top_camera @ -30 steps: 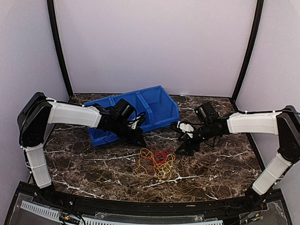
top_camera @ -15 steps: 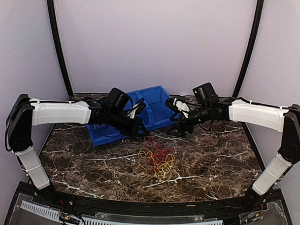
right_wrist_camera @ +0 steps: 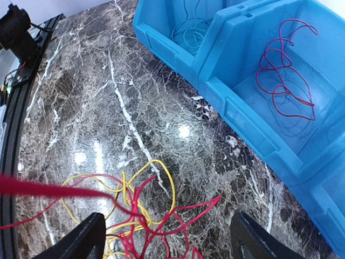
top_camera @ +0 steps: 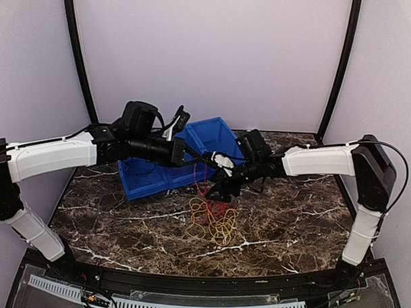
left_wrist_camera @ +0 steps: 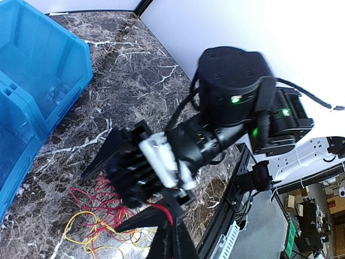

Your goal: Untangle the cables

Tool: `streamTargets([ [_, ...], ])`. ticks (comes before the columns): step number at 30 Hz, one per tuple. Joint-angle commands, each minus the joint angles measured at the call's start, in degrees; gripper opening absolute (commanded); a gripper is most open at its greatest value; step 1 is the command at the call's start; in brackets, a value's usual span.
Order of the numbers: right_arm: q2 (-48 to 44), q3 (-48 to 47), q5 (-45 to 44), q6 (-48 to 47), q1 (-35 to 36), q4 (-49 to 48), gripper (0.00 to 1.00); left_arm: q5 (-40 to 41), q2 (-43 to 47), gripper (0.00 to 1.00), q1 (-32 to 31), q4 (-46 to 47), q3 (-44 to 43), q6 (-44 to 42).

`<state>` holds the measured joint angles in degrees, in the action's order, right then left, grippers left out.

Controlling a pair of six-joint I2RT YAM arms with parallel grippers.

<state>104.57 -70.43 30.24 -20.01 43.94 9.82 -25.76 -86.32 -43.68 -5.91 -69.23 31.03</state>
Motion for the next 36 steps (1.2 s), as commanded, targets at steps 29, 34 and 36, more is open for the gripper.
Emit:
streamTargets([
  [29, 16.16, 2.87, 9.01, 10.21, 1.16, -4.14, 0.27, 37.67, 10.89, 0.00, -0.30, -25.34, -54.25, -16.83],
  [34, 16.01, 3.27, 8.26, 9.90, 1.02, -4.32, 0.25, 35.73, 10.72, 0.00, -0.32, -24.74, -52.75, -15.78],
  [36, 16.08, 3.37, 8.26, 9.90, 0.97, -4.40, 0.25, 36.89, 10.97, 0.00, -0.33, -24.18, -52.32, -16.39],
])
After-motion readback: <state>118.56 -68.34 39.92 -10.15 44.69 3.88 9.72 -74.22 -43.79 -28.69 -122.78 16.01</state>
